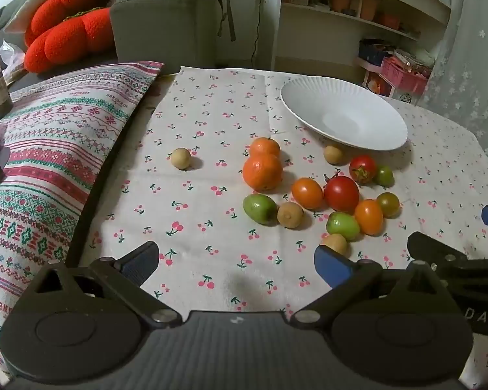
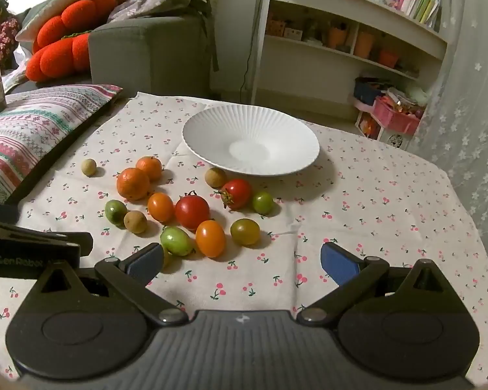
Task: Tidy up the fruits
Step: 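Grasp a small tan fruit with the left tool while the right tool grasps a green fruit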
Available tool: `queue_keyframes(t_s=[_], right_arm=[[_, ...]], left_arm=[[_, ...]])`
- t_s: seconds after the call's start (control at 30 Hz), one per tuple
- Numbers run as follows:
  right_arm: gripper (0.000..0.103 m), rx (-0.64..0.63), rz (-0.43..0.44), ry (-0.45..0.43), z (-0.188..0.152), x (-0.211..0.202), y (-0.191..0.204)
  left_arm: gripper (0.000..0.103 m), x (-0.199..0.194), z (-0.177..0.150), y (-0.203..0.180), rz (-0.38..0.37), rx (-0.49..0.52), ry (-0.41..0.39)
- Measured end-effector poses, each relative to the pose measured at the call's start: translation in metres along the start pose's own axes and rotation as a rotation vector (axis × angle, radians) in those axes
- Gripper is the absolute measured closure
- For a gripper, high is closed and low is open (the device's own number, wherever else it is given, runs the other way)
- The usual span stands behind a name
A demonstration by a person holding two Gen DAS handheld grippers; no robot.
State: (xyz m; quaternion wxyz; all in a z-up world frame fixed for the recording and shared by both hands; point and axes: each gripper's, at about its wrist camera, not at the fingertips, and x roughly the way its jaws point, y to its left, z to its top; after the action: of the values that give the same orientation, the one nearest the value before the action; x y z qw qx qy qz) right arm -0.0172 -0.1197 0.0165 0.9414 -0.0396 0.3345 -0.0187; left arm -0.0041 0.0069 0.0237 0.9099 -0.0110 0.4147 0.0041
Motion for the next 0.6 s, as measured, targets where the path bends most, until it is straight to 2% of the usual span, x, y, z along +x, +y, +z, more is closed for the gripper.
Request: queue_keyframes(t_s=[0.6], right_arm=[[0.000,-0.011,-0.027,0.010,-0.0004,0.0006,0.0012]], left_arm=[[0.011,0.0023,-0.0007,0.0008,-0.004,0.000,0.009]])
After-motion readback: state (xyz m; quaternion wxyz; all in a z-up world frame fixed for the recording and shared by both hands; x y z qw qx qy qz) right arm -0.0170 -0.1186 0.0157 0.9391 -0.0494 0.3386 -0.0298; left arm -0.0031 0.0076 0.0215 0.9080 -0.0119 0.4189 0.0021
